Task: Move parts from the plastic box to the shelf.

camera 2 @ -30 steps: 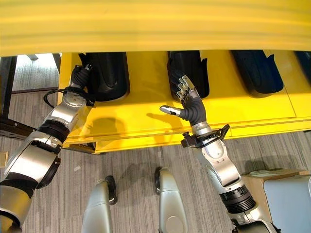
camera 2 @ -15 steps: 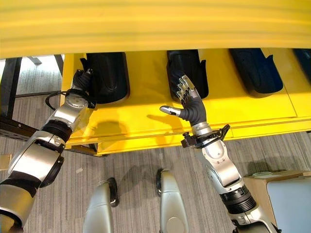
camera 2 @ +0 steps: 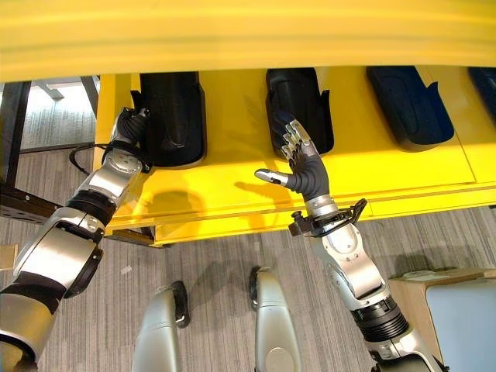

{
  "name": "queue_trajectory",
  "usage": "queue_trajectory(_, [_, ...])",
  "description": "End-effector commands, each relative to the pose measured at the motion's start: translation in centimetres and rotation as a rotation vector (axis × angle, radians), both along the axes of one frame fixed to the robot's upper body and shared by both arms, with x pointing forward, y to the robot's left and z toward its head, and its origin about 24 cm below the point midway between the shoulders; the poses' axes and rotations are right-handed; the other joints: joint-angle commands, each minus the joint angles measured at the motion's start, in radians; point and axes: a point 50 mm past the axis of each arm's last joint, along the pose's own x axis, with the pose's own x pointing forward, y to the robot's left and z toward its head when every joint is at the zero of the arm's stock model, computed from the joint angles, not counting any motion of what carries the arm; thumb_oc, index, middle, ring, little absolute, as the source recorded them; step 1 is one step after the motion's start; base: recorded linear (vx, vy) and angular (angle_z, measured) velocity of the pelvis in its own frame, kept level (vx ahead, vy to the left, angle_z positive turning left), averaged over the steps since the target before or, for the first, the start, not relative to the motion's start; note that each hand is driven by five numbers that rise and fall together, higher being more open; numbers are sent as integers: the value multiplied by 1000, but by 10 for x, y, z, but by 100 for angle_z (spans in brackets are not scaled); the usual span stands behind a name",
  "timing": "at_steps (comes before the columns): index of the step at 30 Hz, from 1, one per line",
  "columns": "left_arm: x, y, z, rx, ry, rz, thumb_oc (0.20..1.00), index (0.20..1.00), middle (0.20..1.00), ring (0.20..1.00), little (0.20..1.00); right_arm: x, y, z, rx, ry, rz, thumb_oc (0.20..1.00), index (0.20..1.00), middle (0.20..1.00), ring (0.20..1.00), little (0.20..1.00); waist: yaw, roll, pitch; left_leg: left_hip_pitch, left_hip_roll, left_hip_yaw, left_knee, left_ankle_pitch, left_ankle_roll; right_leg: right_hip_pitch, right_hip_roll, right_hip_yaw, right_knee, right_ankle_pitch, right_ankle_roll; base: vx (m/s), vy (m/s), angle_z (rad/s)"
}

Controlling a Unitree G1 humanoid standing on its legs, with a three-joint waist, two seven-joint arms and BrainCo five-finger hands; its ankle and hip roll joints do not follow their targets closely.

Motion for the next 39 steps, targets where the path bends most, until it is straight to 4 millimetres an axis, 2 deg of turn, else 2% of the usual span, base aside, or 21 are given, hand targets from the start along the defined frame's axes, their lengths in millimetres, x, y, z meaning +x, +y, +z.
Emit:
queue_trajectory(1, [-3,12,-26,-48,91,64,200,200,200,200,200,-15,1,21,100,-133,35,1000,1000,1000,1000,1000,4,-15,7,20,56,-71,-21,-28,-9,63,-80,51,-85,38,66,0,0,0])
queue_trajectory(10, [-5,17,-32,-134,104,68,200,200,200,200,200,-16,0,18,96,-120,32,1000,1000,1000,1000,1000,3,-15,9,11,56,-69,-20,-30,-9,52,-81,50,-83,39,65,0,0,0])
queue_trajectory(11, [-5,18,-32,-136,105,71,304,304,304,304,304,-16,0,18,96,-121,32,1000,1000,1000,1000,1000,2,-15,8,11,56,-68,-20,-31,-10,52,-81,50,-85,40,66,0,0,0])
queue_trajectory(12, [-5,18,-32,-139,104,72,598,598,598,598,598,-16,0,17,96,-119,32,1000,1000,1000,1000,1000,2,-15,8,10,55,-67,-20,-31,-9,52,-81,50,-85,41,66,0,0,0])
queue_trajectory(13, [-5,18,-32,-146,103,73,1000,1000,1000,1000,1000,-16,0,17,95,-118,32,1000,1000,1000,1000,1000,2,-15,8,9,56,-67,-19,-31,-9,50,-80,50,-84,41,66,0,0,0])
queue_trajectory(21, [-5,20,-29,-145,99,74,1000,1000,1000,1000,1000,-18,-1,12,79,-104,39,1000,1000,1000,1000,1000,0,-14,3,6,60,-64,-21,-32,-14,44,-77,52,-86,45,65,0,0,0])
queue_trajectory(33, [-6,22,-34,-155,120,74,1000,1000,1000,1000,1000,-18,-3,10,70,-94,37,1000,1000,1000,1000,1000,-1,-9,-1,4,59,-66,-19,-31,-16,42,-75,52,-79,47,65,0,0,0])
queue_trajectory(39, [-8,22,-32,-190,69,56,1000,1000,1000,1000,1000,-18,-4,10,69,-96,31,1000,1000,1000,1000,1000,5,-5,-2,13,59,-66,-30,-27,-18,53,-74,50,-89,50,65,0,0,0])
